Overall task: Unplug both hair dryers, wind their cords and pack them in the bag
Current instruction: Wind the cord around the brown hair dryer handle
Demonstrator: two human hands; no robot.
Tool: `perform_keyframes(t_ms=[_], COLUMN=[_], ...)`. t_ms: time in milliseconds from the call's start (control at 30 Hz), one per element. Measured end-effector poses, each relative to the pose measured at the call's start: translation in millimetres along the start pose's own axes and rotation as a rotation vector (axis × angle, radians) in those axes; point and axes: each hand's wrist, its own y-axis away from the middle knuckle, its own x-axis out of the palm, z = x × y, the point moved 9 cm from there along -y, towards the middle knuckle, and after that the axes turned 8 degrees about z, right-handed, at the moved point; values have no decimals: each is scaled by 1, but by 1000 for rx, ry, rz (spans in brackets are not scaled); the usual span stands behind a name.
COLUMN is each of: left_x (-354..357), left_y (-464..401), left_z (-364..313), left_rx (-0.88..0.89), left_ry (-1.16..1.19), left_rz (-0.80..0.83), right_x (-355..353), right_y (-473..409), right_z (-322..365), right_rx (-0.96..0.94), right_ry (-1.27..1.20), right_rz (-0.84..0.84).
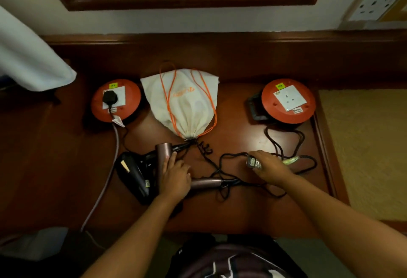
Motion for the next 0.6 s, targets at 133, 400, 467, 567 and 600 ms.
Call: perform_keyframes(t_ms=[133, 400, 467, 567, 600], left_x=[4, 24, 25, 28, 28], left_y=[4, 20, 17, 12, 11], left_z=[-5, -23, -27, -30, -29], left_rx=[75, 250, 237, 216, 214], left_ry=[-86, -384, -397, -399, -397], left_rz=[90, 297, 312, 326, 329], right_x=[4, 33, 49, 65, 69], right_y=[-2, 0, 2, 8, 10], right_z=[2, 67, 79, 92, 93], right_rx=[63, -35, -15, 27, 46], right_ry=[307, 84, 2, -81, -122], right_rz=[72, -63, -18, -4, -14])
